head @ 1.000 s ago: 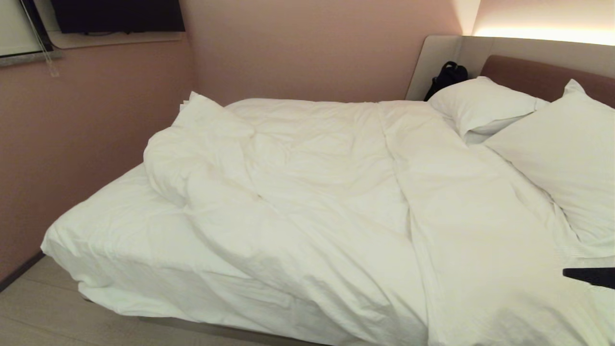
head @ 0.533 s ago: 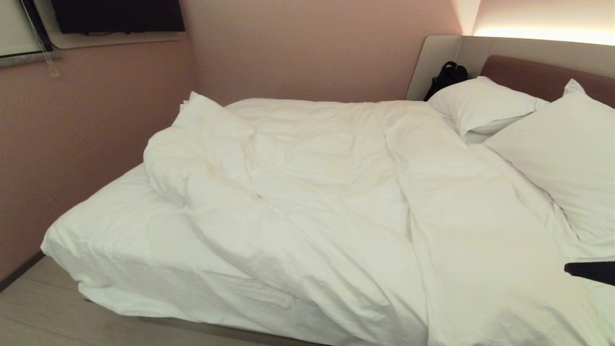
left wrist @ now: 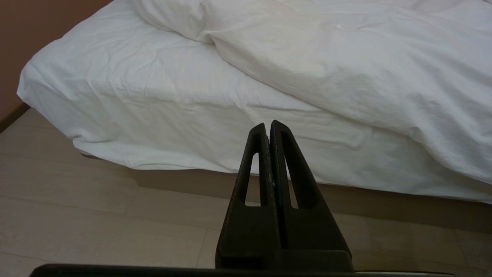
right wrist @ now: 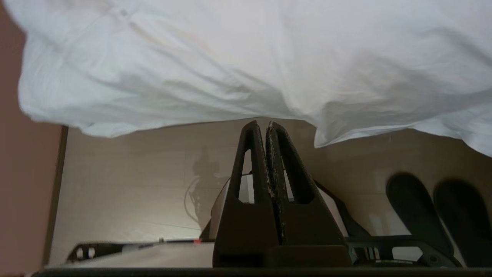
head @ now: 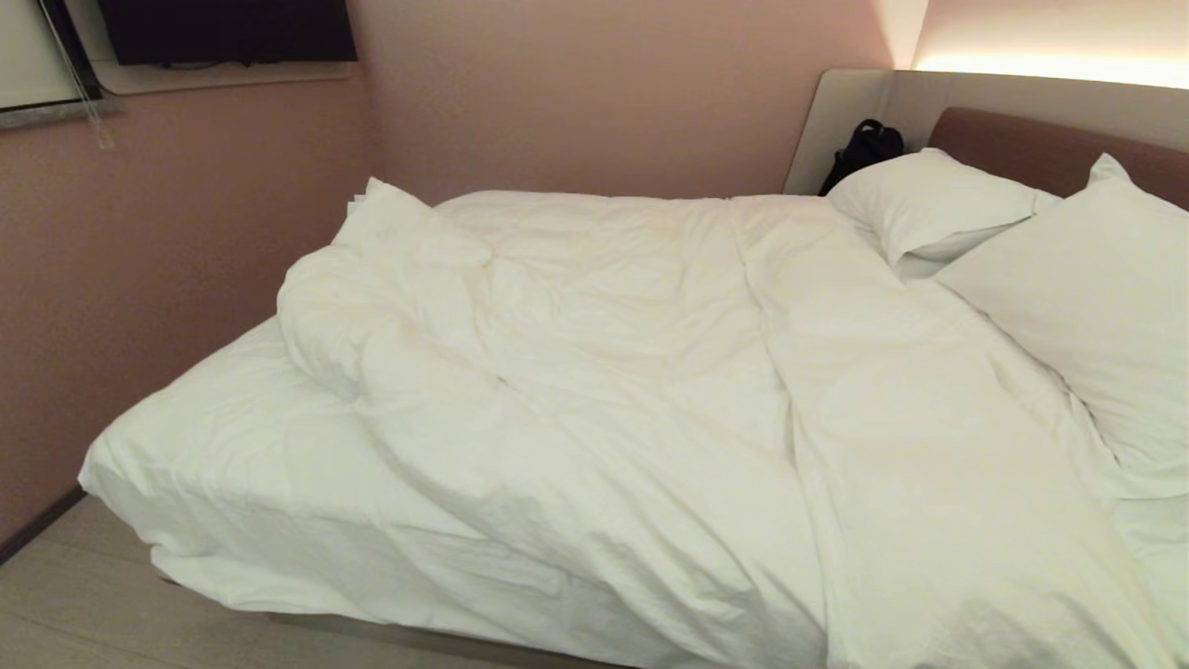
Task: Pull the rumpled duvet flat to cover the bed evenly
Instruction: Hold the folded corner of the quilt
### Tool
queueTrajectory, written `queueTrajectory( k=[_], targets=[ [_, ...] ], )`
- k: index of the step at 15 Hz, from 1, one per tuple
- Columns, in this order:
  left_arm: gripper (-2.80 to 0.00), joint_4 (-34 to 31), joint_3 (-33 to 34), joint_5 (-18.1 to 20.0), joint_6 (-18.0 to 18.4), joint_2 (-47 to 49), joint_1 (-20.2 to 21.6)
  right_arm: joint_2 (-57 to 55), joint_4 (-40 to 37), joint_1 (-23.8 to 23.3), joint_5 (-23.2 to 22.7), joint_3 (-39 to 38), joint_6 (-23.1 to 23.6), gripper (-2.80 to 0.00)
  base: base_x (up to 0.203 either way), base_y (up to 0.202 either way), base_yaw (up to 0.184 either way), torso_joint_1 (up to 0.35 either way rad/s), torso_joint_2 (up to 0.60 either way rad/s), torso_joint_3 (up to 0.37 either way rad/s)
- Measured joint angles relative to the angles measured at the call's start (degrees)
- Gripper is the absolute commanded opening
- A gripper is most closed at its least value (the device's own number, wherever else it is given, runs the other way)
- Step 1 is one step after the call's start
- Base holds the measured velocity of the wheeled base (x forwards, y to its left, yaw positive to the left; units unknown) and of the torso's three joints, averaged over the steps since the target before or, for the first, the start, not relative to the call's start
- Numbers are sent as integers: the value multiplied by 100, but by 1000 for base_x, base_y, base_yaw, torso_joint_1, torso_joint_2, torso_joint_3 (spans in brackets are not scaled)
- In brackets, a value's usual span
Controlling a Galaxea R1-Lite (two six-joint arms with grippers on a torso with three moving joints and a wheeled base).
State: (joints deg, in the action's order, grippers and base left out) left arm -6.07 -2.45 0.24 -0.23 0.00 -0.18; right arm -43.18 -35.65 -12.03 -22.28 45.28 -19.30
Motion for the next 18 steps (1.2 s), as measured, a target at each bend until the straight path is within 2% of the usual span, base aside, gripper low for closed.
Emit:
queueTrajectory(
  k=[5,9,12,18],
  targets=[
    [-280,-1,0,0,-1,0,0,1330,-561,841,-465,-159,268,-280,0,0,0,0,0,0],
    [-280,2,0,0,-1,0,0,2109,-573,1087,-525,-247,322,-280,0,0,0,0,0,0],
    [-280,1,0,0,-1,0,0,2628,-317,1104,-289,-483,435,-280,0,0,0,0,0,0],
    [-280,4,0,2,1,0,0,3557,109,1145,568,-824,557,-280,0,0,0,0,0,0]
  ],
)
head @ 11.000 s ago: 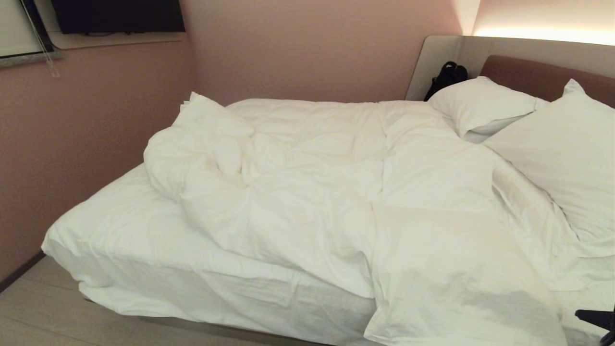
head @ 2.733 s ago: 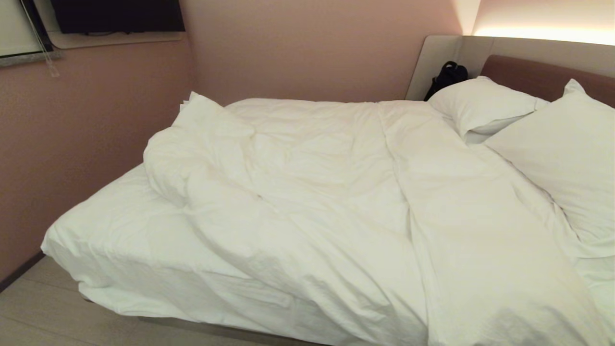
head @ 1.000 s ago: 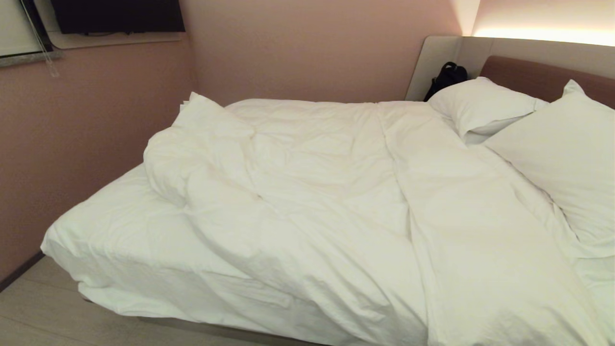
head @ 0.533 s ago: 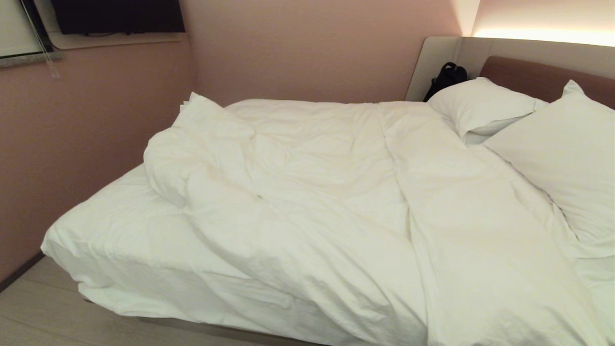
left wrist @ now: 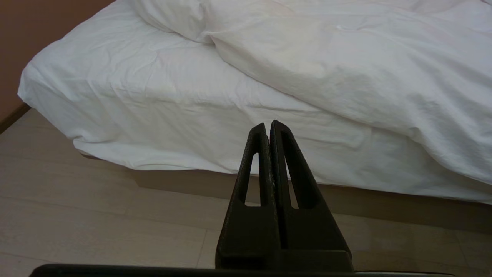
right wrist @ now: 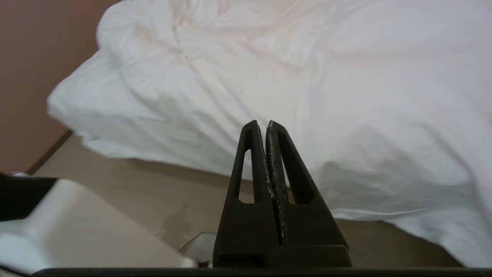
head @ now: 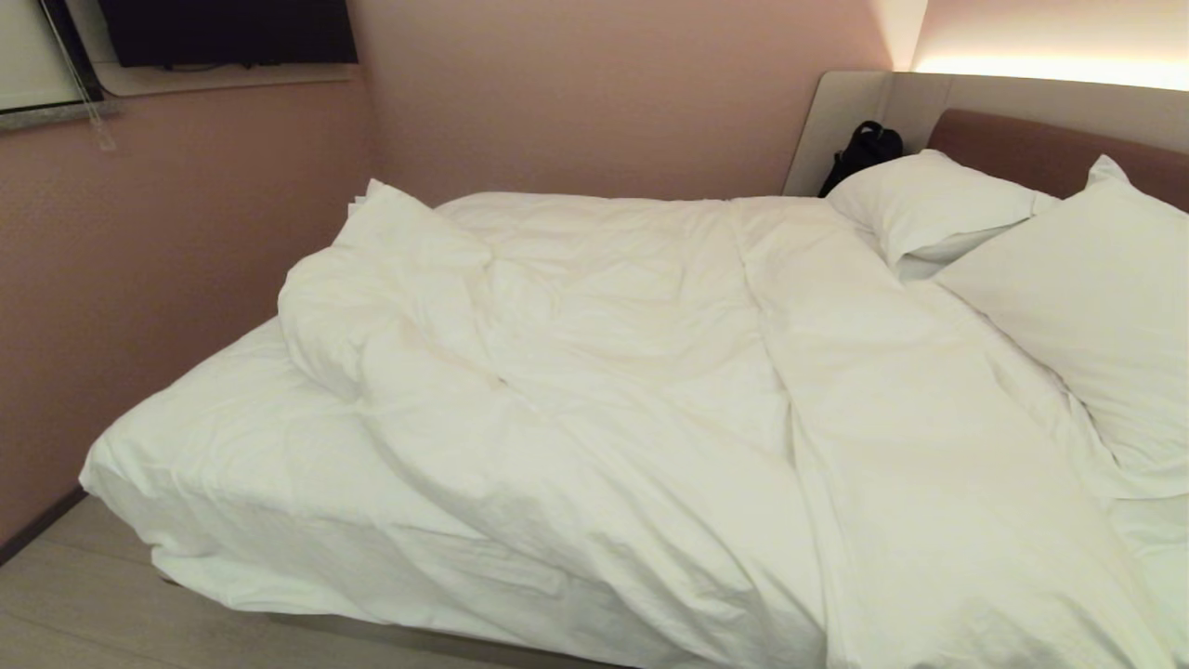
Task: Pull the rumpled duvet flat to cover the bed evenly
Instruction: Hold the folded corner of the quilt
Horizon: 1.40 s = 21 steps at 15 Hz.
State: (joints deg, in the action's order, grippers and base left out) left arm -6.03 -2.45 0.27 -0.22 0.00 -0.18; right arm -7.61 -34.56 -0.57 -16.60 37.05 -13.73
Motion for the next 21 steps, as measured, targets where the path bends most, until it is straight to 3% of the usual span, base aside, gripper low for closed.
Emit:
queueTrajectory(
  k=[4,12,21],
  targets=[
    [-280,-5,0,-2,-2,0,0,427,263,5,621,-139,325,-280,0,0,0,0,0,0],
    [-280,-5,0,-2,-2,0,0,740,903,5,1495,-269,544,-280,0,0,0,0,0,0],
    [-280,-5,0,-2,-2,0,0,743,2127,9,1992,-2518,1382,-280,0,0,0,0,0,0]
  ],
)
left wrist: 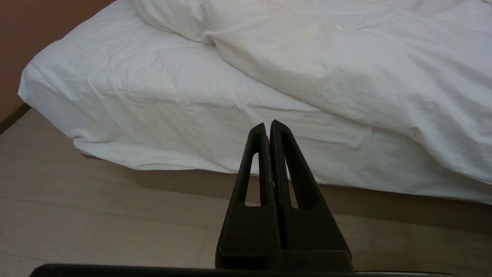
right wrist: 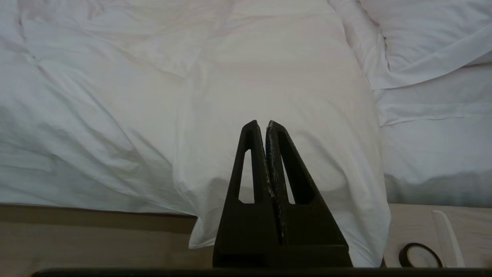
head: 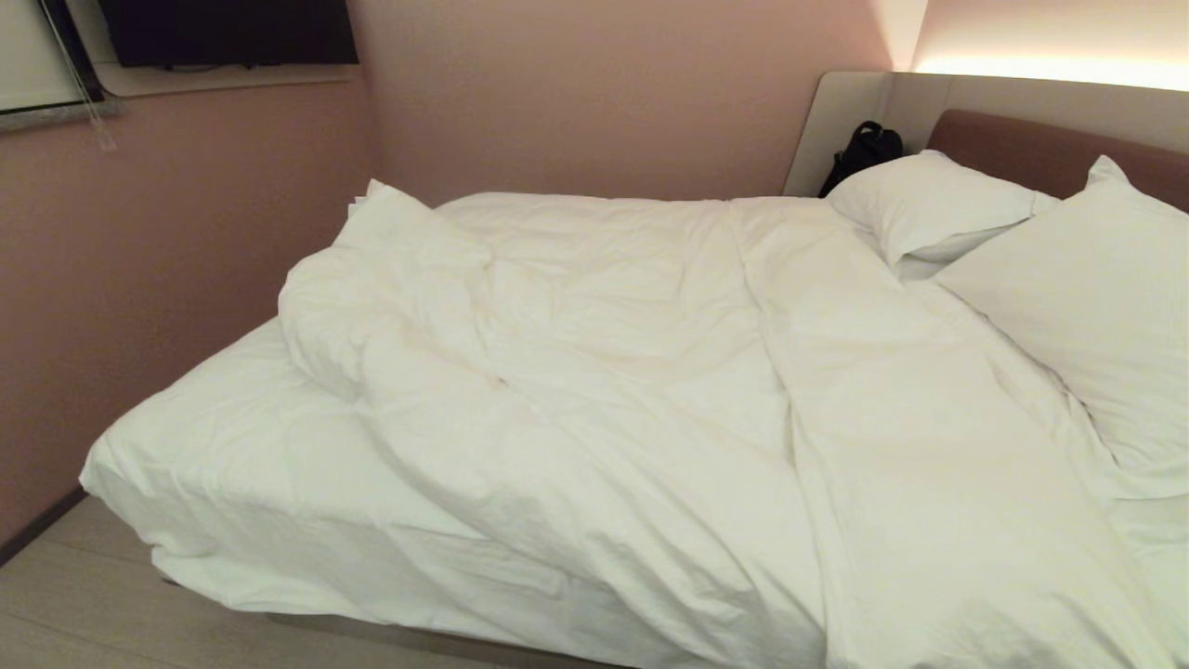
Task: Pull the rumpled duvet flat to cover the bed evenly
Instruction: Hold the folded corner of the quilt
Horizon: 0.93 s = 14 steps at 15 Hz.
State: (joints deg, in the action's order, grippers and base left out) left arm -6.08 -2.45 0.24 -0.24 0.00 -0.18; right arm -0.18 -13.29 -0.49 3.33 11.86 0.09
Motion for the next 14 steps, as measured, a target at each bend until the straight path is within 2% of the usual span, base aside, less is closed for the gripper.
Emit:
queueTrajectory(
  k=[8,14],
  targets=[
    [-280,0,0,2,2,0,0,0,854,0,-17,-796,88,-280,0,0,0,0,0,0],
    [-280,5,0,2,0,0,0,0,928,2,-282,-1005,222,-280,0,0,0,0,0,0]
  ],
)
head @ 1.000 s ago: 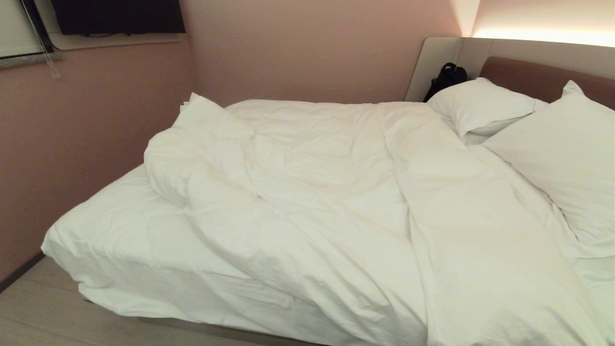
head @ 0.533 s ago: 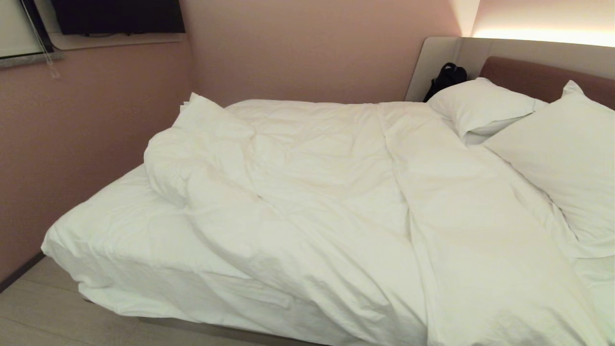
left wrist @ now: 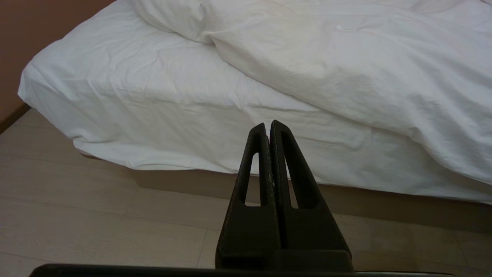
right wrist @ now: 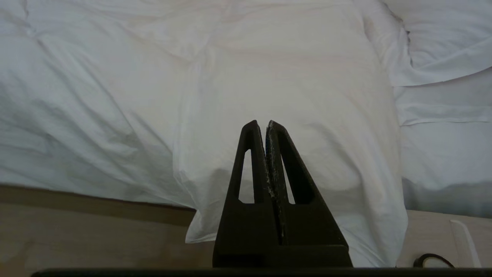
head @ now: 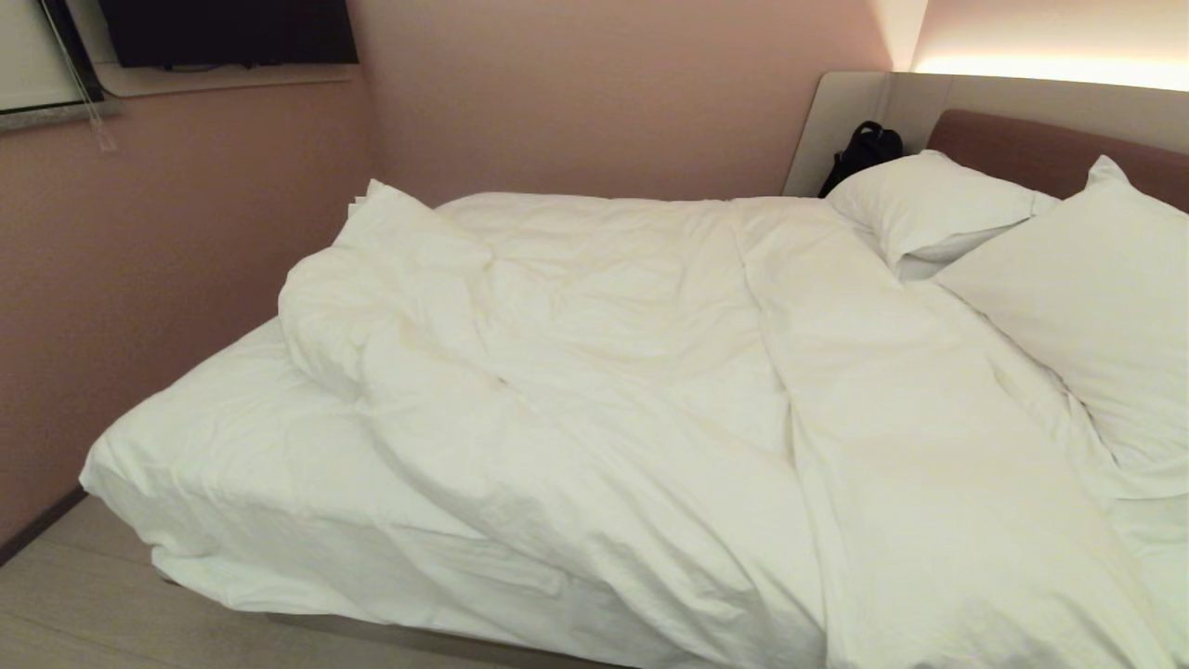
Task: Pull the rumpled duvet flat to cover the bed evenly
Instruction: Hold the folded corner of the quilt
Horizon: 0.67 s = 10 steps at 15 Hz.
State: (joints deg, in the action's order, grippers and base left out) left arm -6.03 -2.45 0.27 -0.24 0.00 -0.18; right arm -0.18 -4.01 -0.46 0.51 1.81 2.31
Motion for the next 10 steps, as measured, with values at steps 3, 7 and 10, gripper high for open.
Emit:
queueTrajectory(
  k=[3,7,10],
  targets=[
    [-280,-2,0,0,0,0,0,2,-1,2,-51,-37,81,-280,0,0,0,0,0,0],
    [-280,-7,0,0,6,0,0,5,133,2,-38,-86,-33,-280,0,0,0,0,0,0],
    [-280,0,0,0,2,0,0,7,222,2,-32,-107,-56,-280,0,0,0,0,0,0]
  ],
)
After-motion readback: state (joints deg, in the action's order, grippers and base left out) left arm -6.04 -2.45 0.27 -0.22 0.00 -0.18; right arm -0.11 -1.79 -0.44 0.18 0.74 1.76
